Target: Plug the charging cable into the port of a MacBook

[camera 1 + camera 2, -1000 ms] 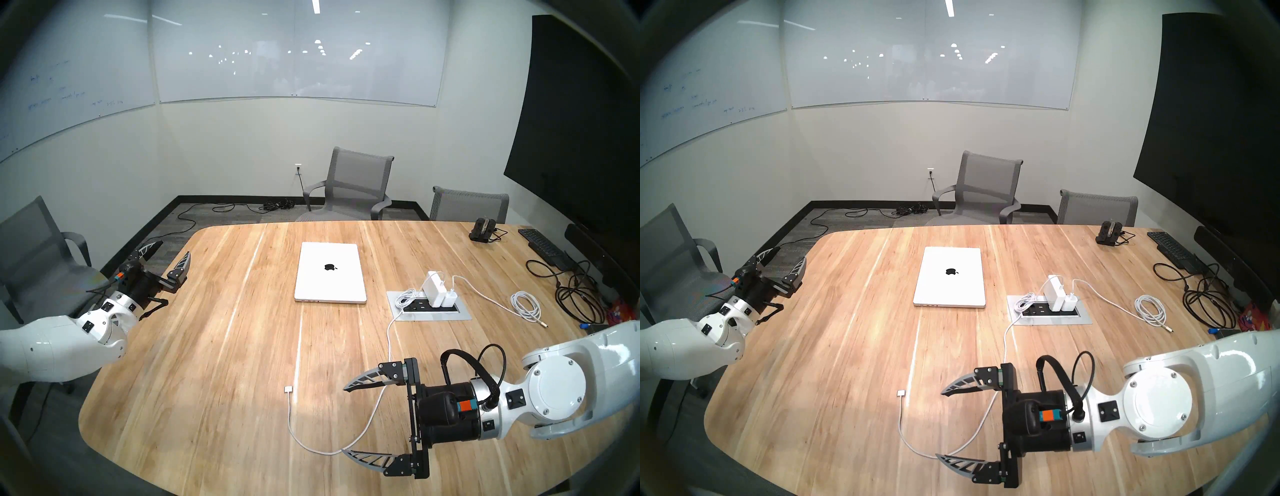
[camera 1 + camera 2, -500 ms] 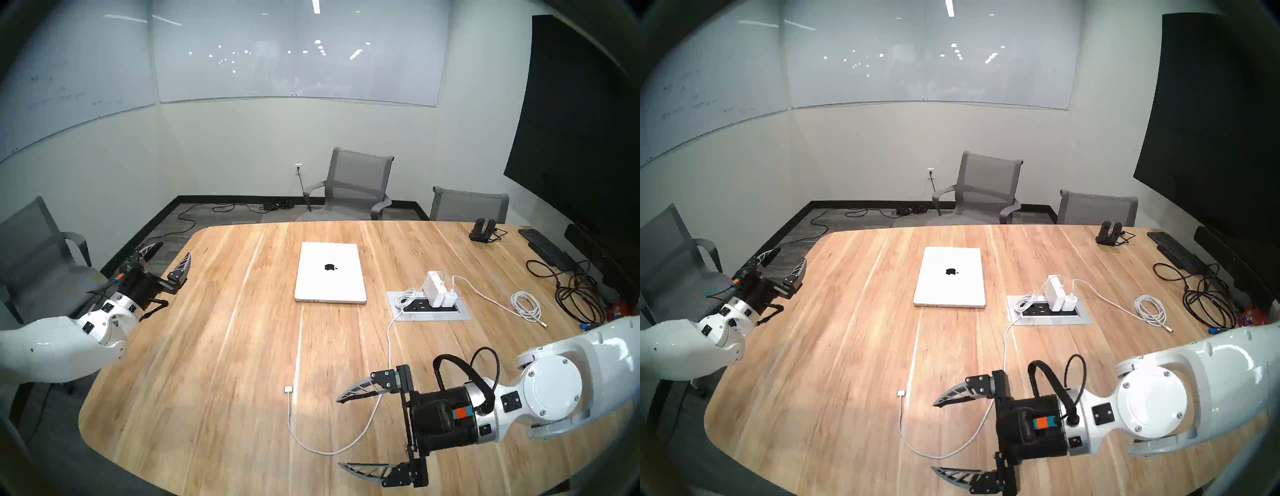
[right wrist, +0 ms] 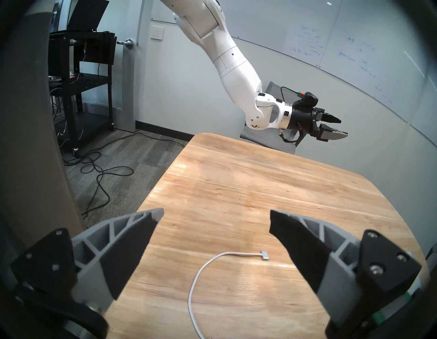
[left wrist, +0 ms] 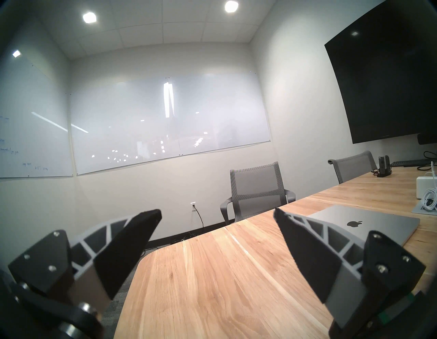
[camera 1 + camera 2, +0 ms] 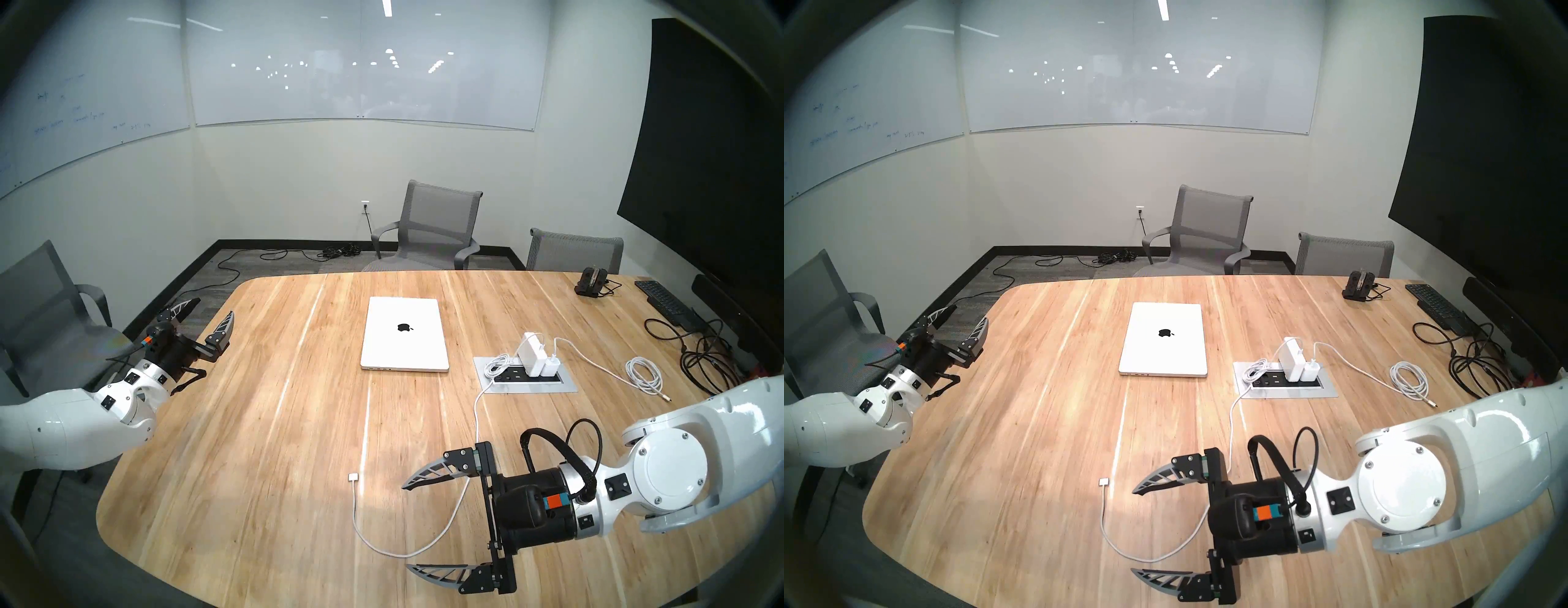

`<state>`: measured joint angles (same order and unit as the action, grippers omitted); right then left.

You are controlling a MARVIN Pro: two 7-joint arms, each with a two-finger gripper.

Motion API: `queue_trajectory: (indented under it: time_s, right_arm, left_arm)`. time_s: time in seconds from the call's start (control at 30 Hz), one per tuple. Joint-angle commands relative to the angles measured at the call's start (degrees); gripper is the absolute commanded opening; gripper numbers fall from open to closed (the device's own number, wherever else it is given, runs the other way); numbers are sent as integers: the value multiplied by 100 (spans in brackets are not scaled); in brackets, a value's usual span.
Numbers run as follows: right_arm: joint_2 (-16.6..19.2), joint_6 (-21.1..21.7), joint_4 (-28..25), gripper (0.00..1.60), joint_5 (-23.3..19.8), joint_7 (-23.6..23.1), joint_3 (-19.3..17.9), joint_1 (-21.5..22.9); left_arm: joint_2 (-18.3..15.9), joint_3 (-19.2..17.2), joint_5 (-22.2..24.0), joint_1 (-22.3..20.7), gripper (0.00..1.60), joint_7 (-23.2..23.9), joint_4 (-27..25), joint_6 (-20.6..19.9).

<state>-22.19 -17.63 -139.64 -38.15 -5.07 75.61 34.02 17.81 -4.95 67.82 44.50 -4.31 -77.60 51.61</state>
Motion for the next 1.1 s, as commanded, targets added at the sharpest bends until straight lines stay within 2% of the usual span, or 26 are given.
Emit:
queue_trajectory:
  time_s: [0.0,0.67,1.07]
  right_arm:
    - [-193,90,-36,160,-127,186,-317,-54]
    - [-865,562,-36,160,-465,613,-1130,-412]
    - [-1411,831,-36,160,-717,870,-1654,-729]
  left_arm:
    - [-8,-55,4,-67,160,-6,-2,15]
    - [-9,-19,4,-67,160,-5,0,15]
    - [-10,-6,4,-72,160,-5,0,17]
